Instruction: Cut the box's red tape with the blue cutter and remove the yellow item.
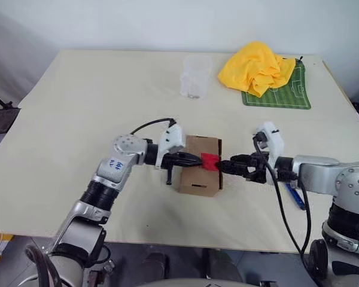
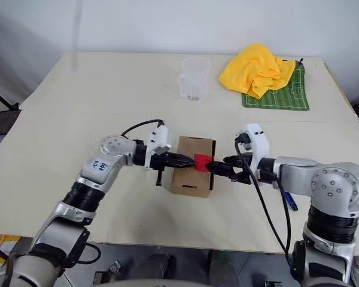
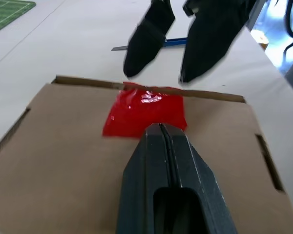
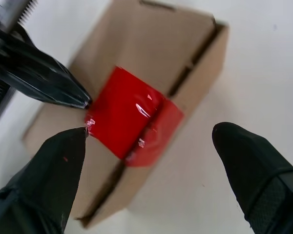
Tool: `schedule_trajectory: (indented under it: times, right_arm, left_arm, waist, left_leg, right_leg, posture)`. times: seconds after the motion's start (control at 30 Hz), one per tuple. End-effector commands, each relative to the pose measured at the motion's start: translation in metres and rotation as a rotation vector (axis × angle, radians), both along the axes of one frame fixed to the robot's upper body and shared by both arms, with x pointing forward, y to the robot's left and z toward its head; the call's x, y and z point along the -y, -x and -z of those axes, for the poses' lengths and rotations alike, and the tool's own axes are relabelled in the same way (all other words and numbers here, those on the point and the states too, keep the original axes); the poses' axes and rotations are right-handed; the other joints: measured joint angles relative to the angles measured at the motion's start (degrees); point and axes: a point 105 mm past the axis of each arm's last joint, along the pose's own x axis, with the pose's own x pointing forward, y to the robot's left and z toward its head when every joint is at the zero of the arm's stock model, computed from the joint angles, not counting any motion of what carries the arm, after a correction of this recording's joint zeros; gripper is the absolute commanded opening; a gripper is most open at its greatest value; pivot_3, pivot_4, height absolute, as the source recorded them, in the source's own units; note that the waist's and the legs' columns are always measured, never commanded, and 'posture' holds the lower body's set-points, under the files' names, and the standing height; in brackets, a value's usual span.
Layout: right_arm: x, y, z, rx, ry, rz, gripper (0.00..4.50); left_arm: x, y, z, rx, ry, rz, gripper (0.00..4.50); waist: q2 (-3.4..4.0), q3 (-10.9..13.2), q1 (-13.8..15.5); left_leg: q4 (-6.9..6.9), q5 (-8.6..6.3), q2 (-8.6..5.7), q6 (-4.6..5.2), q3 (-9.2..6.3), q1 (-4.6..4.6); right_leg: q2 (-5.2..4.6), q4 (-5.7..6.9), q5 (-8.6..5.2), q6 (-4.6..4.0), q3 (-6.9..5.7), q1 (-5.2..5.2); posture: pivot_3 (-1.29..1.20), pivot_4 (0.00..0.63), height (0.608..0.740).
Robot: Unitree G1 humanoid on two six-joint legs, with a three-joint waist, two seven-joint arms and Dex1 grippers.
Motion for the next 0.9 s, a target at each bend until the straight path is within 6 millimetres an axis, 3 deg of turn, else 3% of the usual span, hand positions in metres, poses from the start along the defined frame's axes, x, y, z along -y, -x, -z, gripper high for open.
schedule_trajectory:
  times: [0.03, 0.6, 0.9]
  right_arm:
    - [0.0, 0.0, 0.001, -0.001, 0.014, 0.013, 4.34]
    - [0.021, -0.003, 0.014, -0.022, 0.159, 0.097, 4.34]
    - [0.014, -0.023, 0.009, -0.013, 0.213, 0.136, 4.34]
  left_arm:
    - [0.001, -0.002, 0.0, 0.037, -0.021, -0.01, 0.0]
    - [0.003, 0.002, 0.006, 0.039, -0.044, 0.011, 0.0]
    - [0.01, 0.004, 0.012, 0.043, -0.056, 0.026, 0.0]
  waist:
    - [0.0, 0.0, -0.09]
    - [0.0, -0.01, 0.03]
    - [0.0, -0.01, 0.01]
  left_leg:
    - [0.0, 0.0, 0.0, 0.0, 0.0, 0.0]
    - [0.05, 0.02, -0.03, 0.04, 0.01, 0.06]
    - [0.07, 0.1, -0.13, 0.07, 0.04, 0.12]
  right_leg:
    - [0.0, 0.01, 0.0, 0.0, 0.01, 0.0]
    - [0.01, 0.0, 0.02, 0.03, 0.02, 0.08]
    - [0.0, -0.03, 0.02, 0.04, 0.06, 0.08]
  posture:
    - [0.0, 0.15, 0.74]
    - [0.0, 0.15, 0.74]
    - [0.0, 0.15, 0.74]
